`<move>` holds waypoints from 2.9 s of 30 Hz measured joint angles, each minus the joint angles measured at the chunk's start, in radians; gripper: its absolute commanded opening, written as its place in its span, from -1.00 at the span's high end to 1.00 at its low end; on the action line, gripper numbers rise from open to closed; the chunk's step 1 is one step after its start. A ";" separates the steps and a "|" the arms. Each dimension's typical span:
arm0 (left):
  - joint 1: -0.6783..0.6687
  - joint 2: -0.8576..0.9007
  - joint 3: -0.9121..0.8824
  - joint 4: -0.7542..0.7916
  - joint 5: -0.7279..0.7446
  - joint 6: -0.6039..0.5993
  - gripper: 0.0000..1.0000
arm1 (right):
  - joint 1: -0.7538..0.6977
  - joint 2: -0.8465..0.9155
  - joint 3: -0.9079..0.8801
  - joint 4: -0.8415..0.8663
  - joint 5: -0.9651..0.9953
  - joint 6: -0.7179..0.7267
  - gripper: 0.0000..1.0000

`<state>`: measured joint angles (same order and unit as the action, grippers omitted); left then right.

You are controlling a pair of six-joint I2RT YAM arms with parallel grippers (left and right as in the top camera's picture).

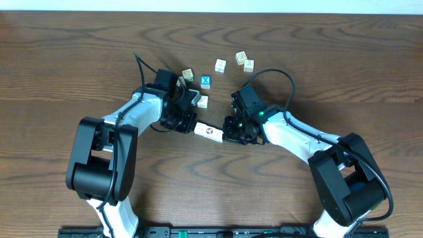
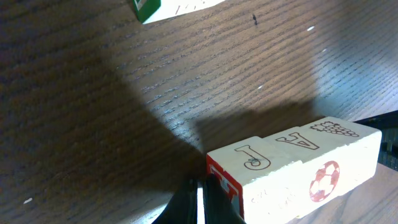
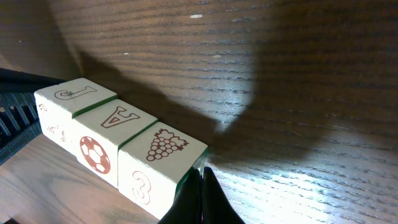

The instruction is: Lift 3 blocks

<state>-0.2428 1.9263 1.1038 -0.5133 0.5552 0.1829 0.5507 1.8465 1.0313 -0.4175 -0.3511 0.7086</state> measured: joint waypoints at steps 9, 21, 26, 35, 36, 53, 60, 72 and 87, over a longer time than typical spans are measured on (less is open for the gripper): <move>0.005 0.004 0.000 -0.001 0.022 0.000 0.86 | 0.000 0.000 0.000 -0.001 0.002 0.000 0.98; 0.010 0.004 -0.002 -0.024 0.035 0.000 0.86 | -0.001 0.000 -0.005 0.016 0.007 0.000 0.98; 0.013 0.004 -0.004 -0.025 0.041 0.000 0.86 | -0.002 0.000 -0.007 0.024 0.005 -0.002 0.98; 0.010 0.003 -0.004 -0.025 0.004 -0.004 0.86 | -0.002 0.000 -0.008 0.023 -0.010 -0.009 0.98; 0.009 0.003 -0.004 -0.024 -0.001 -0.004 0.85 | -0.002 0.000 -0.008 0.023 -0.011 -0.009 0.98; -0.005 -0.008 -0.003 0.029 -0.068 -0.023 0.86 | 0.000 0.000 -0.008 0.007 -0.028 -0.016 0.98; -0.009 -0.012 0.003 0.035 -0.126 -0.030 0.86 | 0.000 0.000 -0.008 0.007 -0.028 -0.017 0.97; -0.007 -0.015 0.006 0.035 -0.139 -0.030 0.86 | 0.000 0.000 -0.008 0.007 -0.031 -0.021 0.98; -0.001 -0.013 0.006 -0.005 -0.085 -0.029 0.85 | 0.000 0.000 -0.008 -0.008 -0.026 -0.021 0.98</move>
<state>-0.2440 1.9133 1.1095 -0.5182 0.4698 0.1539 0.5510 1.8469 1.0237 -0.4259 -0.3775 0.6876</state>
